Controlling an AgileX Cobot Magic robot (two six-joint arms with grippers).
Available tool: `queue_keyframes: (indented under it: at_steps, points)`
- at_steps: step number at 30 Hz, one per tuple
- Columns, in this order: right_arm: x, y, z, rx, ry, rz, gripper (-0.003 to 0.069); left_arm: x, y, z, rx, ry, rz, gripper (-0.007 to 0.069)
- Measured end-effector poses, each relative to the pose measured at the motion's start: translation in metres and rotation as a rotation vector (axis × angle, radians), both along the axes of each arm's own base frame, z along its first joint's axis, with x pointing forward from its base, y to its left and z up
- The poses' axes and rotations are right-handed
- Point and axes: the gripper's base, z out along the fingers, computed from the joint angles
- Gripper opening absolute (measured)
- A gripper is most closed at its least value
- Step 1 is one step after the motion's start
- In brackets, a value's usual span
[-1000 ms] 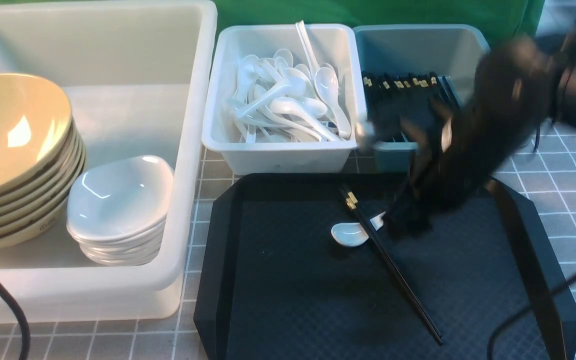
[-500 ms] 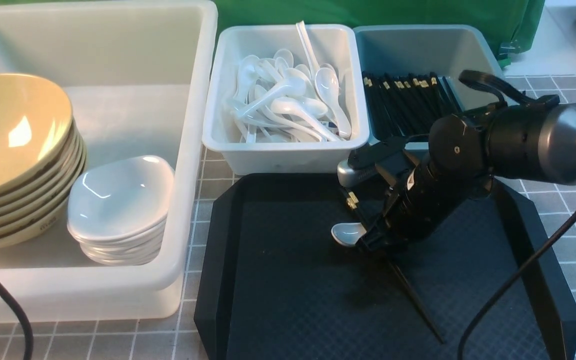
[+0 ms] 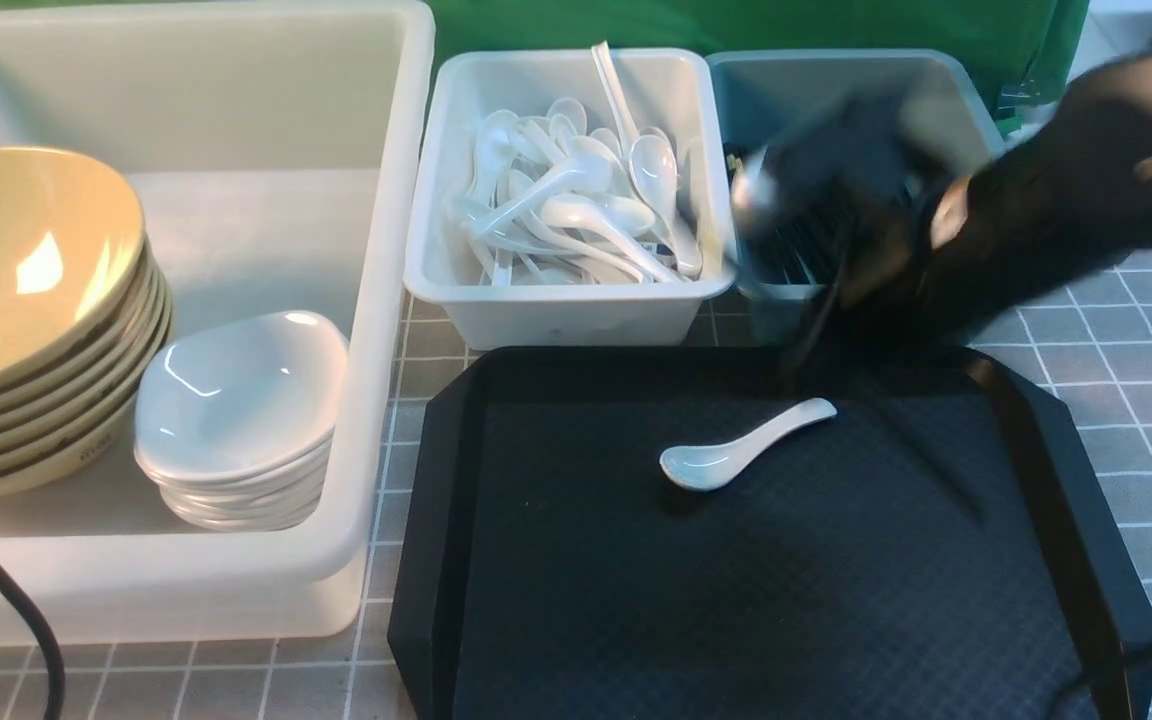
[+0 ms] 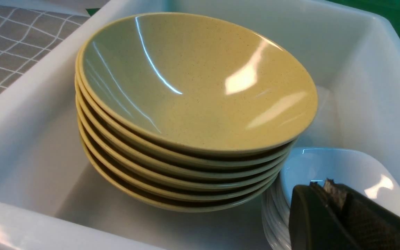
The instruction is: On grey table put chopsticks spoon bowls plates into blue grey white boxes.
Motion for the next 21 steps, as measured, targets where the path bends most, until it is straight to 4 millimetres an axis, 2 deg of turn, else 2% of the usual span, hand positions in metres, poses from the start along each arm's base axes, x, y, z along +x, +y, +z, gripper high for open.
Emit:
queue_keyframes:
  at_steps: [1,2,5,6,8,10,11,12,13,14,15,17,19,20,21]
  points:
    - [0.003,-0.002,0.005,0.016,-0.043,-0.011,0.0146,0.0,0.0,0.0,0.0,0.0,0.0,-0.001]
    - [0.018,-0.011,0.02,0.092,-0.206,-0.067,0.0146,0.0,0.0,0.0,0.0,0.0,0.0,-0.001]
    - [0.042,-0.022,0.028,0.186,-0.394,-0.137,0.0146,0.0,0.0,0.0,-0.008,-0.001,-0.001,-0.001]
    - [0.061,-0.027,0.022,0.225,-0.461,-0.176,0.015,0.0,-0.001,0.0,-0.02,-0.002,-0.002,-0.001]
    - [0.082,-0.031,0.004,0.235,-0.463,-0.211,0.0183,0.0,-0.001,0.0,-0.025,-0.003,-0.002,-0.001]
    - [0.106,-0.033,-0.02,0.224,-0.409,-0.244,0.0271,0.0,-0.001,0.0,-0.022,-0.002,-0.003,-0.001]
    - [0.109,-0.033,-0.026,0.221,-0.393,-0.25,0.029,0.0,-0.001,0.0,-0.022,-0.002,-0.003,-0.001]
    - [0.118,-0.034,-0.041,0.2,-0.309,-0.27,0.0355,0.0,-0.001,0.0,-0.023,0.001,-0.003,-0.001]
    - [0.118,-0.034,-0.04,0.197,-0.302,-0.271,0.0363,0.0,-0.001,-0.001,-0.023,0.002,-0.003,-0.001]
    - [0.12,-0.035,-0.048,0.168,-0.201,-0.287,0.0419,0.0,-0.001,-0.001,-0.024,0.011,-0.002,-0.001]
    - [0.116,-0.033,-0.046,0.126,-0.105,-0.285,0.0457,-0.001,-0.001,-0.002,-0.025,0.021,-0.001,-0.001]
    - [0.111,-0.029,-0.039,0.085,-0.039,-0.264,0.0477,-0.001,-0.001,-0.003,-0.026,0.027,0.0,-0.001]
    - [0.097,-0.021,-0.03,0.019,0.049,-0.213,0.0485,-0.001,-0.001,-0.004,-0.022,0.032,-0.001,-0.001]
    - [0.077,-0.009,-0.024,-0.053,0.141,-0.138,0.0486,0.0,-0.001,-0.007,-0.008,0.03,-0.008,-0.001]
    - [0.073,-0.005,-0.024,-0.061,0.152,-0.122,0.0485,0.0,-0.001,-0.008,-0.008,0.032,-0.008,-0.001]
